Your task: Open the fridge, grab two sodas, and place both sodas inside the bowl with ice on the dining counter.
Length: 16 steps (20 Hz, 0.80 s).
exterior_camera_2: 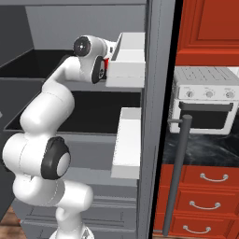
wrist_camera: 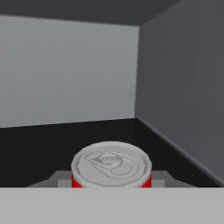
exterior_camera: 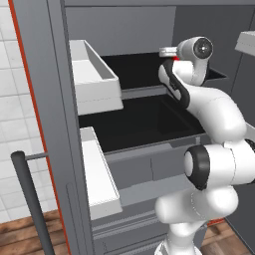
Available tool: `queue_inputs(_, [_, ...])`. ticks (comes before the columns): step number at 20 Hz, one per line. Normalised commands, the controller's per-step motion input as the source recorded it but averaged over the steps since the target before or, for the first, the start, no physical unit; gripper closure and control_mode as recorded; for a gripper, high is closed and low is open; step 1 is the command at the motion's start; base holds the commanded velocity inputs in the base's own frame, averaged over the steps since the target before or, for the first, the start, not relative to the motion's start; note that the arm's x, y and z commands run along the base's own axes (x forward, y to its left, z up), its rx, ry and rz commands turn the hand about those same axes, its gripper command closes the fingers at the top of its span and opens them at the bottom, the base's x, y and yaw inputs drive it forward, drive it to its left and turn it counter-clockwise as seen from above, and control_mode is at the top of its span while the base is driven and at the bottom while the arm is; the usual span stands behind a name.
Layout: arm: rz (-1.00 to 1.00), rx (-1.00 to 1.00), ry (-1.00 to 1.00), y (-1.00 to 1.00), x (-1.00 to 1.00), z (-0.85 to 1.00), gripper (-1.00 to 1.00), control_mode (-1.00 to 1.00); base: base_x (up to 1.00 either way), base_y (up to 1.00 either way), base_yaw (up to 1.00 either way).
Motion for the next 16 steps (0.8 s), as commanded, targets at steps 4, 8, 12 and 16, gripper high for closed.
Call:
queue_inputs(4, [0.00,0.00,0.00,0.27,-0.62,0.07,1.00,-1.00,0.00,0.00,0.00])
queue_inputs(8, [0.00,-0.01,0.03,0.33,-0.88,0.30,1.00,-1.00,0.00,0.00,0.00])
queue_inputs(12, [0.00,-0.06,0.10,0.42,-1.00,0.16,1.00,-1.00,0.00,0.00,0.00])
queue_inputs(16, [0.00,-0.06,0.05,0.33,-1.00,0.00,1.00,-1.00,0.00,0.00,0.00])
